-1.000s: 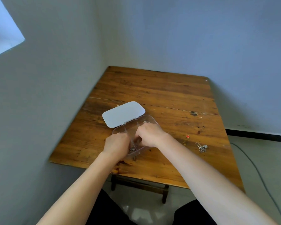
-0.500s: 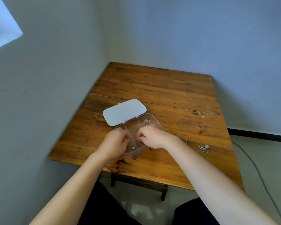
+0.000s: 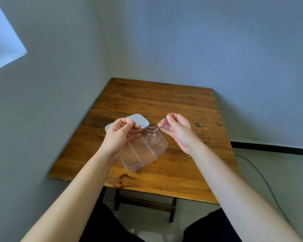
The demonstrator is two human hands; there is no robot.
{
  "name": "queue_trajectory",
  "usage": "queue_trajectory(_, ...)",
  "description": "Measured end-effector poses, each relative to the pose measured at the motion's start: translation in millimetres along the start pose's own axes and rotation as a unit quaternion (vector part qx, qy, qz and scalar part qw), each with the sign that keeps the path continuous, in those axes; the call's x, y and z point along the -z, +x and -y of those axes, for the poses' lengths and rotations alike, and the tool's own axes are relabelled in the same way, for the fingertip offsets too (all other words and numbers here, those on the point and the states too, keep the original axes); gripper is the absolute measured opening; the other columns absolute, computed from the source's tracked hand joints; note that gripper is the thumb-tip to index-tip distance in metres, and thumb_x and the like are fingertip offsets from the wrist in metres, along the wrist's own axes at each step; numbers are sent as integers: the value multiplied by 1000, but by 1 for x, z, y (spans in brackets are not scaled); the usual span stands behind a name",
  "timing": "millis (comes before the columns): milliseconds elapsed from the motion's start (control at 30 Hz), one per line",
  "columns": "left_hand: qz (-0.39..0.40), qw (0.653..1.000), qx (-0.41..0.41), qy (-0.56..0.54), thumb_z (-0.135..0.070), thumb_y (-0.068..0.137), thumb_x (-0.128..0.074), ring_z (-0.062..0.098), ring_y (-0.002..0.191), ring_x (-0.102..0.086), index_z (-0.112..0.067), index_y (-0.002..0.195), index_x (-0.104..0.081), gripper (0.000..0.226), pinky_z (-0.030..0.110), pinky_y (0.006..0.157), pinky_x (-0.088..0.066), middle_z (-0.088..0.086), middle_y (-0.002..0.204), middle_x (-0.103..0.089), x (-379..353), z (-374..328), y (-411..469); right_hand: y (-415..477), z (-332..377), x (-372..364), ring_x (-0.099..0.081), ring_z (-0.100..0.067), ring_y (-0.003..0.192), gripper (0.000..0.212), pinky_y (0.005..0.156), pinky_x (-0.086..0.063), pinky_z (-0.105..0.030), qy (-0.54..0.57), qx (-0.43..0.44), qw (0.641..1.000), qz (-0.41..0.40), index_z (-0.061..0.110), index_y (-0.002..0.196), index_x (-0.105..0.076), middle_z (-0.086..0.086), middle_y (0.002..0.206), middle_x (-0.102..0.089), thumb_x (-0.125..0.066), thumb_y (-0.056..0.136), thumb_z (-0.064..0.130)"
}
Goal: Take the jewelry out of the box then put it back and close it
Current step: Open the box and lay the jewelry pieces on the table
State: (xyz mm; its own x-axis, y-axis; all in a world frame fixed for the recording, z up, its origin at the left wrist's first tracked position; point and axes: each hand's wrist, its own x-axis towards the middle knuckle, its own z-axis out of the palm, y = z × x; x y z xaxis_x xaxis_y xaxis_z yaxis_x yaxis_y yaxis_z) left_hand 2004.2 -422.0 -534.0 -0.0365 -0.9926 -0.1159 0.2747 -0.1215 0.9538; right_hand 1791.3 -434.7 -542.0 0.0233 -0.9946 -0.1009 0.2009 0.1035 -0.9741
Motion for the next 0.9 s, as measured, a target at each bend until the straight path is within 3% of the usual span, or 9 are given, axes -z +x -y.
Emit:
queue_trajectory(267, 14, 998, 6, -59, -12, 101, -51, 19, 82, -66, -8, 94, -62, 14, 39, 86, -57, 5, 80, -68, -35, -3, 3, -22, 27, 38, -66, -15, 78, 10, 86, -58, -36, 29, 21, 994, -100, 12, 106, -61, -1, 82, -60, -55, 101, 18)
queue_trajectory(433, 53, 998, 0, -33, -13, 101, -50, 17, 75, -63, -9, 96, -60, 12, 35, 78, -56, 4, 78, -65, -71, -2, -3, -41, 45, 69, -62, -14, 72, 7, 77, -56, -33, 50, 45, 988, -141, 13, 103, -61, 0, 78, -58, -57, 101, 18)
queue_trajectory(633, 39, 999, 24, 12, -14, 103, -47, 17, 74, -61, -8, 99, -57, 13, 32, 73, -53, 7, 82, -61, -103, 26, -13, -64, 43, 110, -55, -9, 59, 6, 59, -49, -24, 75, 65, 971, -216, 17, 103, -63, 6, 66, -57, -58, 100, 15)
queue_trajectory(733, 55, 996, 48, 47, -15, 101, -49, 17, 77, -62, -9, 97, -59, 12, 33, 71, -52, 7, 82, -63, -110, 44, -15, -75, 34, 127, -56, -12, 64, 13, 61, -47, -26, 35, 38, 976, -214, 17, 106, -64, 4, 70, -60, -54, 101, 10)
queue_trajectory(900, 77, 986, 64, 133, -12, 99, -51, 15, 71, -61, -12, 90, -58, 12, 25, 57, -50, 3, 79, -62, -116, 73, -22, -86, 11, 138, -70, -18, 83, 20, 76, -57, -30, -26, -4, 979, -204, 18, 109, -66, -6, 93, -72, -50, 102, 10)
